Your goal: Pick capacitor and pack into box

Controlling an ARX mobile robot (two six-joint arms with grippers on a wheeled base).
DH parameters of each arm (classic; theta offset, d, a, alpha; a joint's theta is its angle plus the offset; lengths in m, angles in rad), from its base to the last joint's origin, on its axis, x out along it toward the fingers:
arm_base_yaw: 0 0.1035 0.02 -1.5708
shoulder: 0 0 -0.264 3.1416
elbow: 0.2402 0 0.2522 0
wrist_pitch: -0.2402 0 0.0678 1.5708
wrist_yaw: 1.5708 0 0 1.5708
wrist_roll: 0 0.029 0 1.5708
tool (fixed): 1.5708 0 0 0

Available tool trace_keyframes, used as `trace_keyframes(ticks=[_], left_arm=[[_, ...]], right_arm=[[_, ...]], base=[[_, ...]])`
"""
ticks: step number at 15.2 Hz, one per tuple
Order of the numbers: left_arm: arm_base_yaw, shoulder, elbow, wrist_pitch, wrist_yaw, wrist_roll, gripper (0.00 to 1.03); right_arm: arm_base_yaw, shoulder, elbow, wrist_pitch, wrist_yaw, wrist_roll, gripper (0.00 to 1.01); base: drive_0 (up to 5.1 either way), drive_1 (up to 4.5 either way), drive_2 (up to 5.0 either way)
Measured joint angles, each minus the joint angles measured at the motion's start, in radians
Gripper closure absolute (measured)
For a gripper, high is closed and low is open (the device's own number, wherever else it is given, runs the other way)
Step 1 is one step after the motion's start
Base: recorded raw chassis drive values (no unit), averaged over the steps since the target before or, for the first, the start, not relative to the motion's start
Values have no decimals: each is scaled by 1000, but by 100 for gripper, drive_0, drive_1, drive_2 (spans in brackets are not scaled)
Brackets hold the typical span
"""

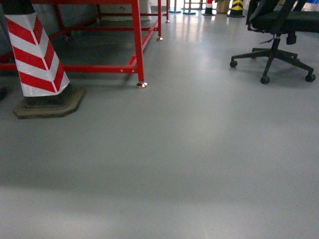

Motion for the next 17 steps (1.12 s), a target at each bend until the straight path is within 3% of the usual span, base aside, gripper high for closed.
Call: trace_keyframes(ticks=[17], left_arm=[[0, 0, 0, 2, 1, 0, 58]], right_arm=[[0, 0, 0, 2, 0, 0, 3]], base=[[-500, 241, 241]])
